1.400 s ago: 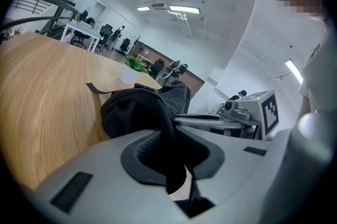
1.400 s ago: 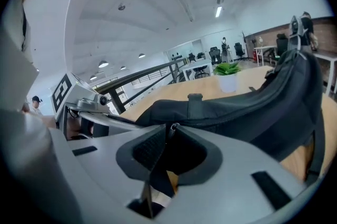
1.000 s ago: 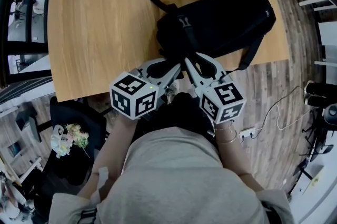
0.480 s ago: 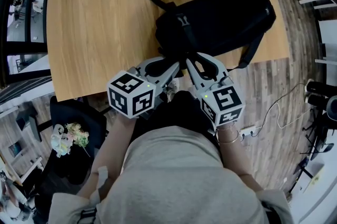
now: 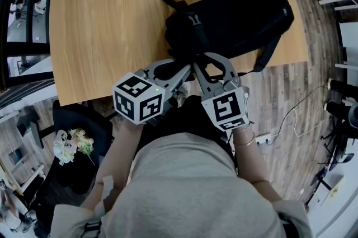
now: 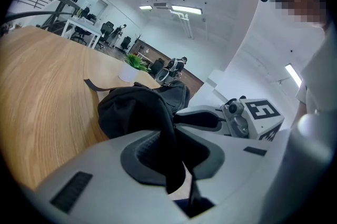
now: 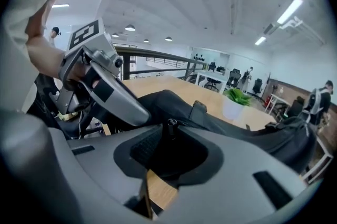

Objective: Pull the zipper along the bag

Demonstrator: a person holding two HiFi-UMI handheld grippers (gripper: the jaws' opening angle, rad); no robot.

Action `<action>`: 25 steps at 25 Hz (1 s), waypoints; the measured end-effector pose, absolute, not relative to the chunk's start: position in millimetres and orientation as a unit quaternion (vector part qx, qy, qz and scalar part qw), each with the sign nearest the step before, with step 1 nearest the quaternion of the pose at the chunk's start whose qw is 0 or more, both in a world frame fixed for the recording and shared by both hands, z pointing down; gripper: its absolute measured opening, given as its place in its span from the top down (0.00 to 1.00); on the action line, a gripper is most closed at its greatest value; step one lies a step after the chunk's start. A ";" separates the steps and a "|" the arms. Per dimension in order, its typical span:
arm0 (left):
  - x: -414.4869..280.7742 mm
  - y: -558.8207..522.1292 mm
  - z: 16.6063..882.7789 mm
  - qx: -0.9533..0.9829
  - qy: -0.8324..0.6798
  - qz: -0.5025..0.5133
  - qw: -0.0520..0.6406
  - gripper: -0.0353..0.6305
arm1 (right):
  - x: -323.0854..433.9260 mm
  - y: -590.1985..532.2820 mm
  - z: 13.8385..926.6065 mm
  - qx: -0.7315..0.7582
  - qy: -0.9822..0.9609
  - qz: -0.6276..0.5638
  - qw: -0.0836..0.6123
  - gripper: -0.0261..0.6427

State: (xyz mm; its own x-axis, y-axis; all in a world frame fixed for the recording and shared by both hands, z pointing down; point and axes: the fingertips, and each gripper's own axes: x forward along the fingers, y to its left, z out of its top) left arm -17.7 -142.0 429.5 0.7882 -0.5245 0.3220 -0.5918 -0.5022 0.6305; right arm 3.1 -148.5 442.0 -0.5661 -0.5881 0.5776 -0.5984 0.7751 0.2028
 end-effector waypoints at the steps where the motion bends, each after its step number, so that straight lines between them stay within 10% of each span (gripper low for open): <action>1: -17.0 -141.9 429.4 0.866 -0.322 0.047 0.379 0.84 | 3.2 -148.4 443.1 0.337 -0.882 0.003 0.328 0.82; 25: -15.5 -140.5 428.5 0.871 -0.308 0.049 0.380 0.85 | 12.1 -147.1 435.4 0.378 -0.860 -0.034 0.340 0.88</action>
